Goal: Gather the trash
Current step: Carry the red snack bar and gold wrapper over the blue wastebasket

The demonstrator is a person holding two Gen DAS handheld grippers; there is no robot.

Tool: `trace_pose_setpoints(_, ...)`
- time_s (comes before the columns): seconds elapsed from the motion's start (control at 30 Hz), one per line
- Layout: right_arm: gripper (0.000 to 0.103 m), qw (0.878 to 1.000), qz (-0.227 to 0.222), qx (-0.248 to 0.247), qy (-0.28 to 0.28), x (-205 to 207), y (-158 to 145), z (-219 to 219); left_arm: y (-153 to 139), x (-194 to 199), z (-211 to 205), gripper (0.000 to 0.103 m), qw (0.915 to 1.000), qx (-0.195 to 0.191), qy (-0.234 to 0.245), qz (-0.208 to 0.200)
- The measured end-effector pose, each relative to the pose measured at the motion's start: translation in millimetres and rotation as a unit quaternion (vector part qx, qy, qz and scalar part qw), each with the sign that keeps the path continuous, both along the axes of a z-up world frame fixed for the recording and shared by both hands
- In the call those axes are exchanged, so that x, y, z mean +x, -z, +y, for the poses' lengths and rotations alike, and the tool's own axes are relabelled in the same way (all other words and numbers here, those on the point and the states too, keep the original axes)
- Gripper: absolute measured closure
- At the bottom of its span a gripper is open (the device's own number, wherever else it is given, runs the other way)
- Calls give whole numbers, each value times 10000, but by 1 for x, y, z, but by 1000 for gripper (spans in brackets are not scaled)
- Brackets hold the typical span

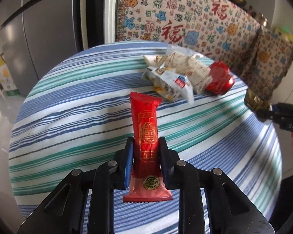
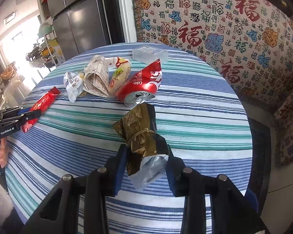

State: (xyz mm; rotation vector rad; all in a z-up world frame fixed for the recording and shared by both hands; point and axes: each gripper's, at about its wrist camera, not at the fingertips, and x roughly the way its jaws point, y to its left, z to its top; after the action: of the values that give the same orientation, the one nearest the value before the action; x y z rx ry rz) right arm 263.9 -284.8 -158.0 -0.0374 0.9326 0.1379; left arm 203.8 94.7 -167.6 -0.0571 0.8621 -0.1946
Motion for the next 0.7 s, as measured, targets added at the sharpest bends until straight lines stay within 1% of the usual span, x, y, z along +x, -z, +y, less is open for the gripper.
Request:
trace_pose_setpoints(0.1,66,9999,32,61,99,-5,-1,-7,-5,-6,0,79,9998,-200,78,19)
trace_pose_setpoints(0.2,66,9997,34,139,201,-16,-5,-18,-6,-13,-9,79,9996,-196,206,43)
trace_pose_setpoints(0.3,66,9991,-53,217,369,-29,-15,-34,-13,-22,-31,79,9989,-149,449,-26)
trace_pose_setpoints(0.4,66,9974,-203,259,646,-44,-26,-58,-26,-30,-66,79,9965,-133,808,-192)
trace_pose_setpoints(0.5,66,9932,-383,320,1053,-65,-38,-92,-38,-38,-105,79,9926,-339,1131,-291)
trace_pose_setpoints(0.6,66,9881,-502,244,1435,-87,-46,-125,-49,-41,-152,79,9858,-622,1527,-316)
trace_pose_setpoints(0.7,66,9814,-550,60,1836,-113,-48,-157,-57,-43,-202,79,9781,-733,1922,-327)
